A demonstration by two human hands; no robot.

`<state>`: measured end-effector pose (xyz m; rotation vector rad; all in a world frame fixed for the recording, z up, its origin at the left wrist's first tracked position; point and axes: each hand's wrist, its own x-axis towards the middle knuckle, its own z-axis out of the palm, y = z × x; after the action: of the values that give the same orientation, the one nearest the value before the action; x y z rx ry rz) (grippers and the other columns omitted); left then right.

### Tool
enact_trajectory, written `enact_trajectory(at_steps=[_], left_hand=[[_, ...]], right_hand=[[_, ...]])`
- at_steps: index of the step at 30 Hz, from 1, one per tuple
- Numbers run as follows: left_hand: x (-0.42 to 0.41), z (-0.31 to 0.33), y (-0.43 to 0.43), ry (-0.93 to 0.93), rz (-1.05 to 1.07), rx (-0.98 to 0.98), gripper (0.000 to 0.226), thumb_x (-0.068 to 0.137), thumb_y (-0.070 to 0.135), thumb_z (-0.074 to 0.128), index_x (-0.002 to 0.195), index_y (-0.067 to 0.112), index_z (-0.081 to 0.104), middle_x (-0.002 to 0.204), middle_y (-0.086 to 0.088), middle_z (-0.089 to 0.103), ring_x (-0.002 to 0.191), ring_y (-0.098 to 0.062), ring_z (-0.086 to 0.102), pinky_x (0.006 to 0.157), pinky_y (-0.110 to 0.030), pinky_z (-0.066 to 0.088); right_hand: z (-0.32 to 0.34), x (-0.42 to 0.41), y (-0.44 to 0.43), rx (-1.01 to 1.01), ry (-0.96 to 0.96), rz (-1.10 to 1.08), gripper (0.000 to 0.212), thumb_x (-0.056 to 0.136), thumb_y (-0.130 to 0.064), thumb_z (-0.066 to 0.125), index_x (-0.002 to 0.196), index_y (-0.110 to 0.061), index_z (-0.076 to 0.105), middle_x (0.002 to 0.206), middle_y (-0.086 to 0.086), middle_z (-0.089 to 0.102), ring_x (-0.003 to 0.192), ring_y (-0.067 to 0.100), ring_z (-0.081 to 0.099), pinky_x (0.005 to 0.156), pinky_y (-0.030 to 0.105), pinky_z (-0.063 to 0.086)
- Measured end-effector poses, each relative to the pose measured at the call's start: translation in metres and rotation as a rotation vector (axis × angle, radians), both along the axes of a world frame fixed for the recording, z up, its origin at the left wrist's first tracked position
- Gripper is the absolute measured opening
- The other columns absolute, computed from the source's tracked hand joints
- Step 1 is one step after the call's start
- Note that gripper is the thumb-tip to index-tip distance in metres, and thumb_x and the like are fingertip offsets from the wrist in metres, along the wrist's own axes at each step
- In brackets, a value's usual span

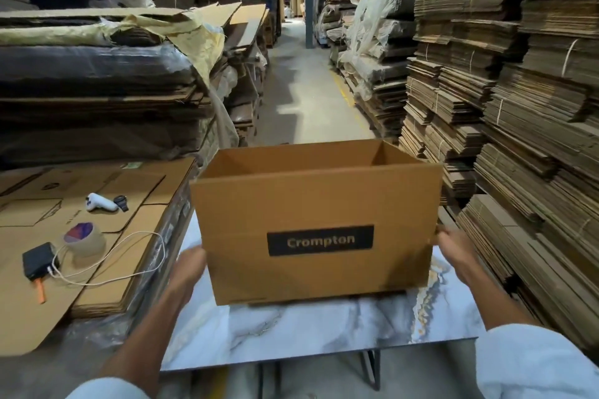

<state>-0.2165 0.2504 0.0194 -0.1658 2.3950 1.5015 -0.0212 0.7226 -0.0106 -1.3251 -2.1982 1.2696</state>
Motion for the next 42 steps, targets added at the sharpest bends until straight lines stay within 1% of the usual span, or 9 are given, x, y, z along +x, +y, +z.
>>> enact_trajectory(at_steps=[3, 7, 12, 17, 21, 25, 32, 38, 42], left_hand=[[-0.022, 0.029, -0.006, 0.058, 0.114, 0.102, 0.023, 0.080, 0.031, 0.065, 0.091, 0.014, 0.075, 0.114, -0.003, 0.068, 0.106, -0.028, 0.061, 0.090, -0.049, 0.049], [-0.068, 0.024, -0.023, 0.040, 0.076, 0.262, 0.021, 0.076, 0.036, 0.064, 0.086, 0.023, 0.078, 0.127, -0.009, 0.067, 0.120, -0.028, 0.059, 0.105, -0.050, 0.045], [-0.047, 0.038, -0.020, 0.000, -0.085, 0.312, 0.026, 0.097, 0.027, 0.054, 0.120, 0.024, 0.066, 0.126, 0.000, 0.065, 0.120, -0.020, 0.055, 0.091, -0.037, 0.042], [-0.031, 0.032, -0.015, -0.030, -0.148, 0.290, 0.026, 0.105, 0.038, 0.046, 0.117, 0.022, 0.062, 0.110, -0.004, 0.071, 0.097, -0.023, 0.066, 0.076, -0.036, 0.050], [-0.025, 0.006, -0.035, -0.053, -0.109, 0.298, 0.044, 0.103, 0.050, 0.044, 0.123, 0.019, 0.067, 0.111, -0.007, 0.076, 0.109, -0.028, 0.068, 0.097, -0.043, 0.050], [-0.010, -0.021, -0.053, -0.080, -0.057, 0.379, 0.064, 0.100, 0.063, 0.035, 0.140, 0.019, 0.058, 0.133, -0.007, 0.067, 0.131, -0.026, 0.055, 0.119, -0.051, 0.032], [0.013, -0.053, -0.055, -0.074, 0.021, 0.408, 0.092, 0.093, 0.077, 0.022, 0.156, 0.011, 0.035, 0.158, -0.014, 0.040, 0.146, -0.027, 0.038, 0.124, -0.047, 0.022], [-0.004, -0.003, -0.047, 0.103, 0.014, 0.477, 0.096, 0.086, 0.085, 0.033, 0.147, 0.013, 0.051, 0.135, -0.006, 0.064, 0.123, -0.022, 0.060, 0.116, -0.050, 0.034], [-0.024, 0.043, -0.044, 0.170, 0.078, 0.576, 0.081, 0.092, 0.074, 0.041, 0.130, 0.007, 0.065, 0.116, -0.009, 0.074, 0.110, -0.022, 0.069, 0.104, -0.045, 0.048]], right_hand=[[0.026, -0.015, 0.002, -0.010, 0.201, -0.036, 0.035, 0.085, -0.009, 0.063, 0.113, -0.024, 0.077, 0.105, 0.002, 0.073, 0.106, 0.028, 0.065, 0.091, 0.044, 0.053], [0.025, -0.036, 0.034, -0.108, 0.229, 0.048, 0.044, 0.071, -0.018, 0.065, 0.099, -0.049, 0.077, 0.112, -0.008, 0.075, 0.111, 0.023, 0.066, 0.100, 0.052, 0.052], [0.066, -0.033, -0.006, -0.049, 0.086, 0.164, 0.023, 0.089, -0.010, 0.062, 0.106, -0.022, 0.072, 0.113, 0.002, 0.066, 0.109, 0.027, 0.057, 0.089, 0.043, 0.044], [0.049, -0.029, -0.020, 0.042, 0.020, 0.159, 0.010, 0.094, -0.020, 0.062, 0.097, -0.013, 0.068, 0.108, 0.011, 0.066, 0.099, 0.029, 0.057, 0.081, 0.038, 0.042], [0.008, -0.014, -0.013, -0.095, 0.085, 0.120, 0.045, 0.093, -0.058, 0.059, 0.105, -0.017, 0.074, 0.113, 0.010, 0.072, 0.104, 0.031, 0.065, 0.097, 0.052, 0.050], [0.001, 0.010, -0.042, -0.370, 0.318, -0.036, 0.057, 0.099, -0.062, 0.044, 0.134, -0.020, 0.062, 0.125, 0.010, 0.063, 0.111, 0.027, 0.060, 0.097, 0.046, 0.044], [-0.012, 0.028, -0.075, -0.496, 0.398, -0.159, 0.071, 0.105, -0.061, 0.022, 0.155, -0.014, 0.040, 0.151, 0.012, 0.047, 0.143, 0.032, 0.040, 0.106, 0.041, 0.031], [0.034, 0.008, -0.050, -0.358, 0.498, -0.065, 0.059, 0.094, -0.062, 0.056, 0.136, -0.022, 0.065, 0.118, -0.002, 0.070, 0.109, 0.020, 0.066, 0.084, 0.033, 0.047], [0.051, -0.021, 0.021, -0.258, 0.514, -0.026, 0.065, 0.068, -0.042, 0.080, 0.127, -0.017, 0.071, 0.109, -0.003, 0.077, 0.111, 0.024, 0.070, 0.100, 0.043, 0.053]])
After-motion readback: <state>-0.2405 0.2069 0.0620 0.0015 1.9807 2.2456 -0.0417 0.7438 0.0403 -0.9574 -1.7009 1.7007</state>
